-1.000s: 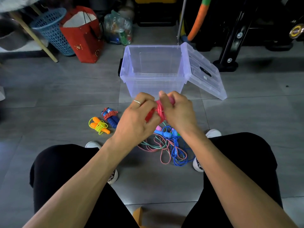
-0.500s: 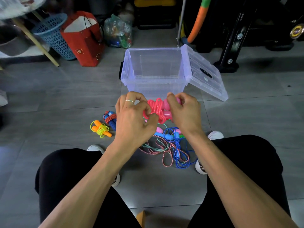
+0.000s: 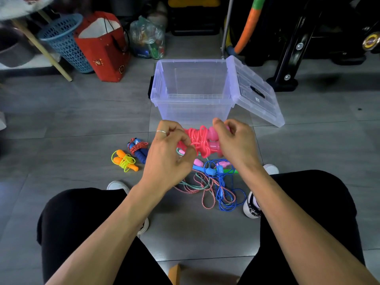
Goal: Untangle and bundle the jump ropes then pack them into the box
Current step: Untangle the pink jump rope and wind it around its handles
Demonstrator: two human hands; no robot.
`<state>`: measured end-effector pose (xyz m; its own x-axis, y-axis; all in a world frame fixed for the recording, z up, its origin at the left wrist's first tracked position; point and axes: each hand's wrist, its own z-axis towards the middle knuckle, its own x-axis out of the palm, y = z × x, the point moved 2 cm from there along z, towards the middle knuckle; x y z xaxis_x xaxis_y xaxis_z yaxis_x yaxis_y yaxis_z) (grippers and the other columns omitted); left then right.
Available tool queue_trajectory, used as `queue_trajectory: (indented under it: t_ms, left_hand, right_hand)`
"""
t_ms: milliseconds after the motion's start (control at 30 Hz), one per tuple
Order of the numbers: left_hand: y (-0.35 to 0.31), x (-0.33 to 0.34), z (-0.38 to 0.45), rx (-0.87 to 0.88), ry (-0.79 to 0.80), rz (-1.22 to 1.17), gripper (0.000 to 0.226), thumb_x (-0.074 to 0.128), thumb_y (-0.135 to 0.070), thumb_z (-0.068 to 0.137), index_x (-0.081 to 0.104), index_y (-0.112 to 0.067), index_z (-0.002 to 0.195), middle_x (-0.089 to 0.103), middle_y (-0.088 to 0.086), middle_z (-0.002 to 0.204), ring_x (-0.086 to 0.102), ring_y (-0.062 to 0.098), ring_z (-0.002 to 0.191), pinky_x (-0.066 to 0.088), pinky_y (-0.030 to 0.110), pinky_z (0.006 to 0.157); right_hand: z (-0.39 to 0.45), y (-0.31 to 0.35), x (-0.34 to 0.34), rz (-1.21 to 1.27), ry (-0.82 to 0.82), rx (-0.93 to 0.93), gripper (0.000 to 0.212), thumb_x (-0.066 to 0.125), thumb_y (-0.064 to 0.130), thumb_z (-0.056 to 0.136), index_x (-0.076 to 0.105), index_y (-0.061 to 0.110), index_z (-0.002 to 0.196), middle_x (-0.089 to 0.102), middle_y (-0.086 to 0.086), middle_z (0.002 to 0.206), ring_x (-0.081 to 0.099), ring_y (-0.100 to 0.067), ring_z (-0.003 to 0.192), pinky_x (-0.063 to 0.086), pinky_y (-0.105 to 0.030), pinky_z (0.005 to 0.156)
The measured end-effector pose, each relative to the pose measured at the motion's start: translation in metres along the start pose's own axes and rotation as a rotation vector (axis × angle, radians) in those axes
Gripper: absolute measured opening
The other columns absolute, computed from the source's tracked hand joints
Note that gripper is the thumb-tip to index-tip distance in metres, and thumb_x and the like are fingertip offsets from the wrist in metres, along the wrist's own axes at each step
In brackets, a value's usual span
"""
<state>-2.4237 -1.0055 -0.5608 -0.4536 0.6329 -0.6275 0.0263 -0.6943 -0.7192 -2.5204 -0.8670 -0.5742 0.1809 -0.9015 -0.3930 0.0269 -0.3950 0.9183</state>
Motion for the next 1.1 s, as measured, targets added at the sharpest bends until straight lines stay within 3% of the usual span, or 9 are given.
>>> queue_trajectory:
  t_ms: [133, 233, 333, 500, 600, 700, 833, 1000, 1100]
  left_hand:
    - [0.001, 0.001, 0.005, -0.011, -0.028, -0.066, 0.005, 0.063, -0.009, 0.069, 0.066, -0.007, 0.072, 0.051, -0.001, 0.1, 0.053, 0.005, 0.085, 0.047, 0.017, 0.074]
    - [0.002, 0.001, 0.002, -0.041, -0.05, -0.068, 0.005, 0.063, -0.009, 0.068, 0.066, -0.007, 0.071, 0.052, -0.001, 0.099, 0.054, 0.004, 0.087, 0.04, 0.006, 0.073]
    - [0.0, 0.002, -0.001, -0.055, -0.071, -0.08, 0.004, 0.061, -0.01, 0.067, 0.062, -0.006, 0.069, 0.052, -0.001, 0.097, 0.054, 0.005, 0.083, 0.038, 0.004, 0.071]
    - [0.0, 0.0, -0.001, 0.004, -0.059, -0.049, 0.007, 0.063, -0.013, 0.071, 0.06, -0.01, 0.075, 0.053, 0.0, 0.094, 0.053, 0.006, 0.078, 0.043, 0.015, 0.07]
    - [0.002, -0.005, 0.0, 0.095, -0.07, 0.037, 0.014, 0.068, -0.02, 0.078, 0.069, -0.015, 0.091, 0.057, 0.0, 0.101, 0.057, 0.015, 0.086, 0.05, 0.037, 0.081]
    - [0.005, -0.008, 0.002, 0.206, -0.121, 0.25, 0.015, 0.073, -0.024, 0.081, 0.077, -0.021, 0.095, 0.062, 0.005, 0.106, 0.055, 0.028, 0.093, 0.043, 0.052, 0.093]
    - [0.0, -0.003, -0.002, 0.192, -0.091, 0.41, 0.006, 0.071, -0.017, 0.074, 0.074, -0.016, 0.079, 0.065, 0.002, 0.083, 0.057, 0.029, 0.075, 0.04, 0.038, 0.074]
    - [-0.004, -0.008, 0.0, -0.003, -0.026, 0.377, 0.009, 0.065, -0.025, 0.076, 0.067, -0.016, 0.075, 0.062, -0.001, 0.077, 0.057, 0.029, 0.062, 0.041, 0.031, 0.059]
    - [-0.005, -0.013, -0.001, -0.074, -0.027, 0.399, 0.01, 0.07, -0.026, 0.08, 0.068, -0.017, 0.076, 0.062, -0.002, 0.079, 0.059, 0.027, 0.068, 0.041, 0.031, 0.057]
  right_hand:
    - [0.0, 0.0, 0.003, 0.0, 0.056, 0.013, 0.043, 0.052, 0.05, 0.089, 0.059, 0.009, 0.077, 0.067, -0.009, 0.075, 0.063, -0.032, 0.066, 0.054, -0.047, 0.07]
    - [-0.006, 0.004, 0.005, -0.087, 0.138, -0.048, 0.029, 0.055, 0.049, 0.091, 0.061, 0.021, 0.089, 0.062, 0.005, 0.071, 0.064, -0.019, 0.071, 0.055, -0.041, 0.074]
    - [-0.013, 0.007, 0.007, -0.111, 0.213, -0.017, 0.037, 0.068, 0.06, 0.078, 0.061, 0.027, 0.092, 0.064, 0.009, 0.076, 0.065, -0.011, 0.075, 0.054, -0.03, 0.071]
    - [-0.01, 0.007, 0.008, 0.006, 0.289, 0.049, 0.036, 0.077, 0.052, 0.074, 0.059, 0.027, 0.092, 0.067, 0.005, 0.085, 0.066, -0.014, 0.072, 0.053, -0.03, 0.065]
    - [-0.011, 0.008, 0.011, 0.099, 0.329, 0.028, 0.03, 0.075, 0.046, 0.079, 0.059, 0.026, 0.095, 0.069, 0.001, 0.086, 0.067, -0.015, 0.071, 0.053, -0.034, 0.066]
    - [-0.011, 0.009, 0.009, 0.131, 0.327, -0.028, 0.027, 0.072, 0.037, 0.085, 0.057, 0.02, 0.099, 0.068, 0.001, 0.083, 0.07, -0.014, 0.074, 0.059, -0.045, 0.076]
    - [-0.014, 0.014, 0.013, 0.118, 0.33, -0.093, 0.02, 0.07, 0.025, 0.088, 0.055, 0.015, 0.098, 0.068, -0.005, 0.082, 0.07, -0.017, 0.069, 0.058, -0.047, 0.075]
    - [-0.013, 0.012, 0.016, 0.06, 0.304, -0.096, 0.036, 0.068, 0.053, 0.07, 0.057, 0.032, 0.097, 0.062, -0.001, 0.105, 0.065, -0.011, 0.085, 0.056, -0.039, 0.079]
    - [-0.009, 0.009, 0.015, 0.039, 0.347, -0.111, 0.032, 0.068, 0.035, 0.071, 0.057, 0.033, 0.101, 0.059, 0.001, 0.109, 0.062, -0.011, 0.089, 0.055, -0.042, 0.083]
